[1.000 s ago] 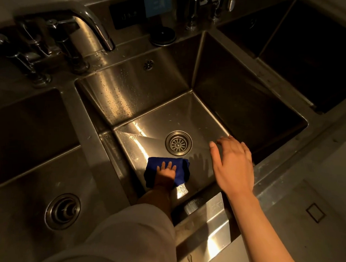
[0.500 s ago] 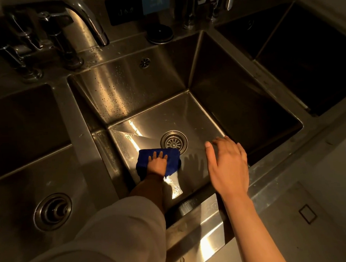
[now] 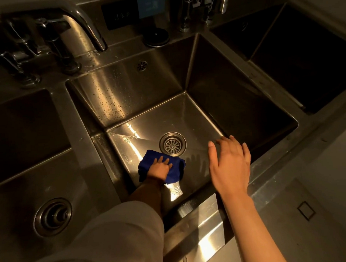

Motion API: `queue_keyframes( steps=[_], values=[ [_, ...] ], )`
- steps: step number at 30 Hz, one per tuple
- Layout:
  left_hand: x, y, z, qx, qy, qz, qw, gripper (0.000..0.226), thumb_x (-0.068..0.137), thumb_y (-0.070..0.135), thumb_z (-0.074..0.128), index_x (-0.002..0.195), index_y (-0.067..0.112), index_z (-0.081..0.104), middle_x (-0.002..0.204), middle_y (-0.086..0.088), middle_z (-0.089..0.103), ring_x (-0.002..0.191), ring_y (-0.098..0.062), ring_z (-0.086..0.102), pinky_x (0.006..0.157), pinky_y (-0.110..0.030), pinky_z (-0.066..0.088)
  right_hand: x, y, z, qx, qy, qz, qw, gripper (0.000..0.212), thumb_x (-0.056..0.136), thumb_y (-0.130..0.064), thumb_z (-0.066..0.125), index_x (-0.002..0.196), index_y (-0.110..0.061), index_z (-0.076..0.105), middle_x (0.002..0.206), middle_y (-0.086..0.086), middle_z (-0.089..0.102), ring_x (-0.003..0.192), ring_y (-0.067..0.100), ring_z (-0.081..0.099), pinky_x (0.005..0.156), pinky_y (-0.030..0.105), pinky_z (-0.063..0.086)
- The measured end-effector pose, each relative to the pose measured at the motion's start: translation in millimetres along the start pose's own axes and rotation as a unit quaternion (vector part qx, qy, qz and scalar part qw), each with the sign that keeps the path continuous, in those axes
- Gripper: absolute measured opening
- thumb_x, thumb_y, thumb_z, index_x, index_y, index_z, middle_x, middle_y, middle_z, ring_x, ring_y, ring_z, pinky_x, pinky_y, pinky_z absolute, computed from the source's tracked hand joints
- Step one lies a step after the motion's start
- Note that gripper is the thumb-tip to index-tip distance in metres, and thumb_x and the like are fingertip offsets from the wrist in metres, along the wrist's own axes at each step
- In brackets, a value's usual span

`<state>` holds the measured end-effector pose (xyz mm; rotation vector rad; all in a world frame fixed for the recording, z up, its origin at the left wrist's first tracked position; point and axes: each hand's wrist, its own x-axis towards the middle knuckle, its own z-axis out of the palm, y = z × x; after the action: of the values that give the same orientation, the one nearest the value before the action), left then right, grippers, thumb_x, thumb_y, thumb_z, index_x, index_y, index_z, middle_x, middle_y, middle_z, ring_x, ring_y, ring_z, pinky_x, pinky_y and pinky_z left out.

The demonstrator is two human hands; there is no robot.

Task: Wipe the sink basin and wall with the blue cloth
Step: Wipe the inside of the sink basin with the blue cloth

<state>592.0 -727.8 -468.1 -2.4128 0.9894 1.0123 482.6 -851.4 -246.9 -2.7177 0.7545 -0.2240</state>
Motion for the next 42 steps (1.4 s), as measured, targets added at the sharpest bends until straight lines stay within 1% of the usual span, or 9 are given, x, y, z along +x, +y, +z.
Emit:
queue_keyframes(
  steps=[5, 10, 13, 17, 20, 23, 27, 35, 42],
  values=[
    [4, -2, -4, 0.05, 0.009, 0.068, 0.996, 0.065, 0.098, 0.02, 0.047, 0.153, 0.019, 0.013, 0.161, -0.005, 0.002, 0.147, -0.033, 0.0, 0.12, -0.047, 0.006, -1, 2, -7, 0.012, 0.045, 0.045, 0.998, 0.045, 0.094, -0.037, 0.031, 0.112, -0.008, 0.06, 0.124, 0.012, 0.059, 0.129, 0.024, 0.041, 0.113, 0.043, 0.012],
    [4, -7, -7, 0.107, 0.021, 0.131, 0.985, 0.059, 0.1, 0.018, 0.041, 0.152, 0.019, 0.015, 0.161, -0.006, 0.006, 0.147, -0.033, 0.002, 0.12, -0.048, 0.006, 0, 14, -17, 0.002, 0.06, 0.077, 0.995, 0.045, 0.095, -0.036, 0.033, 0.116, -0.007, 0.059, 0.127, 0.012, 0.057, 0.131, 0.023, 0.037, 0.113, 0.042, 0.012],
    [-1, -2, -4, 0.089, 0.027, 0.11, 0.99, 0.062, 0.098, 0.022, 0.045, 0.152, 0.02, 0.015, 0.161, -0.005, 0.004, 0.148, -0.03, 0.002, 0.12, -0.048, 0.006, 0, 18, -20, 0.002, 0.057, 0.092, 0.994, 0.042, 0.095, -0.035, 0.035, 0.117, -0.007, 0.059, 0.13, 0.012, 0.055, 0.133, 0.023, 0.035, 0.114, 0.043, 0.012],
    [-10, 14, 1, -0.013, 0.054, 0.03, 0.998, 0.07, 0.094, 0.031, 0.051, 0.152, 0.018, 0.014, 0.161, -0.009, 0.005, 0.148, -0.03, 0.003, 0.12, -0.046, 0.005, -3, 19, -21, -0.006, 0.049, 0.106, 0.993, 0.042, 0.096, -0.034, 0.036, 0.117, -0.007, 0.059, 0.132, 0.013, 0.053, 0.134, 0.024, 0.033, 0.114, 0.043, 0.012],
    [-15, 24, -1, -0.076, 0.072, -0.02, 0.994, 0.066, 0.096, 0.038, 0.04, 0.152, 0.015, 0.013, 0.16, -0.013, 0.006, 0.148, -0.031, 0.003, 0.12, -0.046, 0.003, -7, 22, -23, -0.008, 0.047, 0.11, 0.993, 0.042, 0.096, -0.034, 0.036, 0.118, -0.006, 0.058, 0.133, 0.013, 0.052, 0.135, 0.024, 0.032, 0.114, 0.044, 0.012],
    [-14, 31, 1, -0.091, 0.088, -0.05, 0.991, 0.057, 0.102, 0.038, 0.026, 0.152, 0.015, 0.014, 0.16, -0.013, 0.005, 0.148, -0.032, 0.002, 0.119, -0.048, 0.002, -9, 24, -25, -0.011, 0.047, 0.109, 0.993, 0.041, 0.096, -0.034, 0.036, 0.119, -0.007, 0.058, 0.134, 0.011, 0.051, 0.135, 0.023, 0.031, 0.115, 0.043, 0.011],
    [-9, 29, 4, -0.06, 0.069, -0.041, 0.995, 0.057, 0.102, 0.042, 0.024, 0.152, 0.018, 0.012, 0.16, -0.014, 0.0, 0.147, -0.034, -0.002, 0.118, -0.05, 0.0, -8, 24, -24, -0.004, 0.054, 0.111, 0.992, 0.041, 0.096, -0.034, 0.037, 0.119, -0.008, 0.058, 0.135, 0.011, 0.051, 0.135, 0.022, 0.032, 0.115, 0.042, 0.01],
    [-8, 25, 4, -0.035, 0.05, -0.023, 0.998, 0.056, 0.102, 0.041, 0.027, 0.152, 0.02, 0.014, 0.161, -0.011, -0.002, 0.147, -0.034, -0.003, 0.119, -0.049, -0.001, -13, 30, -27, 0.002, 0.058, 0.098, 0.993, 0.041, 0.095, -0.034, 0.037, 0.117, -0.008, 0.06, 0.133, 0.01, 0.053, 0.134, 0.022, 0.033, 0.115, 0.04, 0.008],
    [-15, 22, 5, 0.052, 0.011, 0.035, 0.998, 0.056, 0.103, 0.04, 0.026, 0.153, 0.02, 0.009, 0.161, -0.01, -0.006, 0.147, -0.033, -0.007, 0.12, -0.047, -0.001, -19, 43, -29, 0.021, 0.06, 0.101, 0.993, 0.039, 0.095, -0.033, 0.037, 0.115, -0.01, 0.061, 0.131, 0.01, 0.055, 0.134, 0.022, 0.035, 0.115, 0.043, 0.01]
  ],
)
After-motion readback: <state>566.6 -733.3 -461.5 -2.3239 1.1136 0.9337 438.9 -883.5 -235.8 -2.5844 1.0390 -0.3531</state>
